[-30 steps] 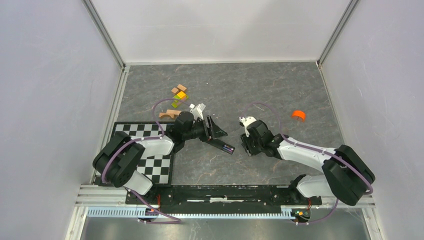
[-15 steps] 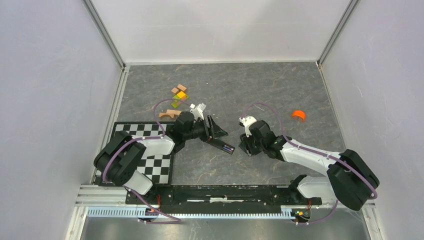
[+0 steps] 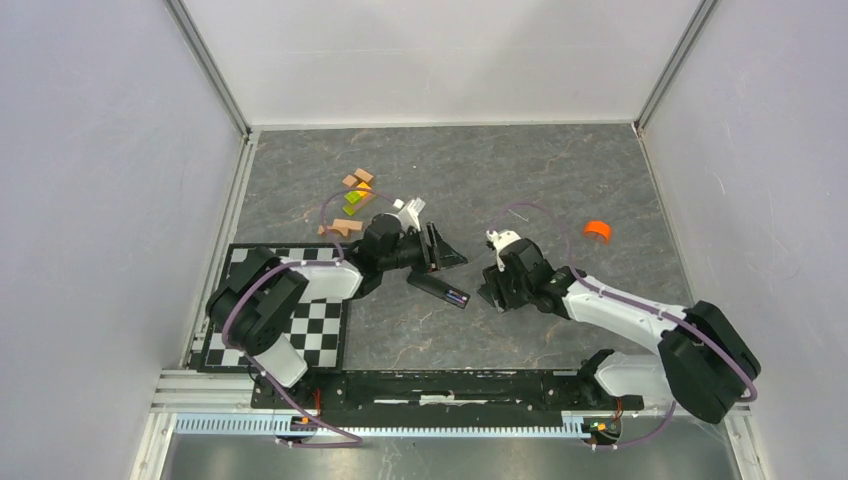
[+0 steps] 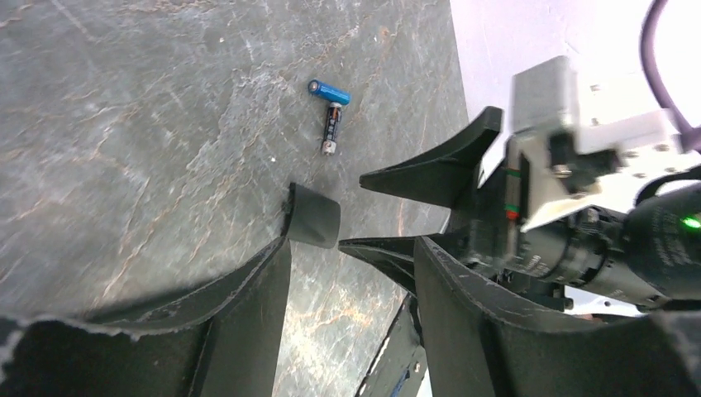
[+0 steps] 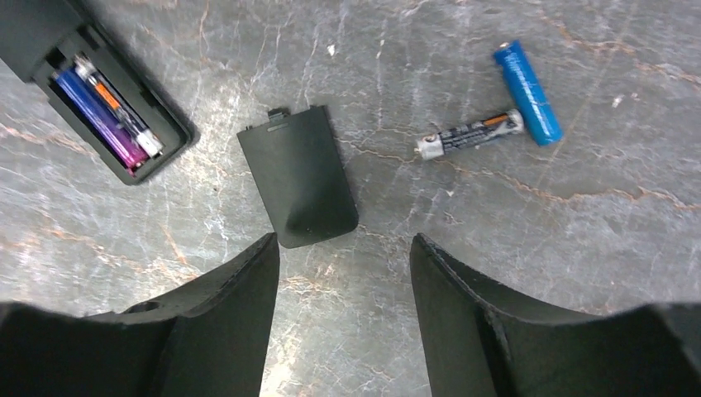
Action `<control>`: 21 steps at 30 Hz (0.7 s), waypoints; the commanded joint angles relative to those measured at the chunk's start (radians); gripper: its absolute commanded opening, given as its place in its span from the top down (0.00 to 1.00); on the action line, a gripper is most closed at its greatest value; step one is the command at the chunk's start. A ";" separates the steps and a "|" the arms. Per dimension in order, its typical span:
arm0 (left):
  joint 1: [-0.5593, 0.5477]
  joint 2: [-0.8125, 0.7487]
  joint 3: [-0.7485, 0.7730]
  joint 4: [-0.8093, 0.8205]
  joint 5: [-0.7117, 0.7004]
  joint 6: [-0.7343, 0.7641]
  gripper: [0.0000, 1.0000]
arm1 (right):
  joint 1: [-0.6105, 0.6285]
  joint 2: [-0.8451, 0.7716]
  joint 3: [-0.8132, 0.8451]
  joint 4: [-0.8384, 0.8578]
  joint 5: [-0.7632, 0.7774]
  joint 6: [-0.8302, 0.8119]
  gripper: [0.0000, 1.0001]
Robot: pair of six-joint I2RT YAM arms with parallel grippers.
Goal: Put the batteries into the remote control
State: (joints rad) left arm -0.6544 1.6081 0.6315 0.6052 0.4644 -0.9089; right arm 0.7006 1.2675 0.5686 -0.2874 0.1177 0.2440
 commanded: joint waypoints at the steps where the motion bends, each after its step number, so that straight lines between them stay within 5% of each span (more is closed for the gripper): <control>1: -0.032 0.098 0.098 0.061 0.038 -0.035 0.39 | -0.039 -0.103 0.009 -0.006 0.005 0.186 0.37; 9: -0.093 0.239 0.211 0.004 0.007 -0.078 0.49 | -0.128 -0.241 -0.184 0.103 -0.146 0.579 0.54; 21: -0.146 0.304 0.247 -0.129 -0.064 -0.059 0.55 | -0.141 -0.230 -0.267 0.218 -0.124 0.686 0.58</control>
State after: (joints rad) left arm -0.7891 1.8774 0.8356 0.5045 0.4377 -0.9596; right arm 0.5682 1.0248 0.3187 -0.1337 -0.0292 0.8753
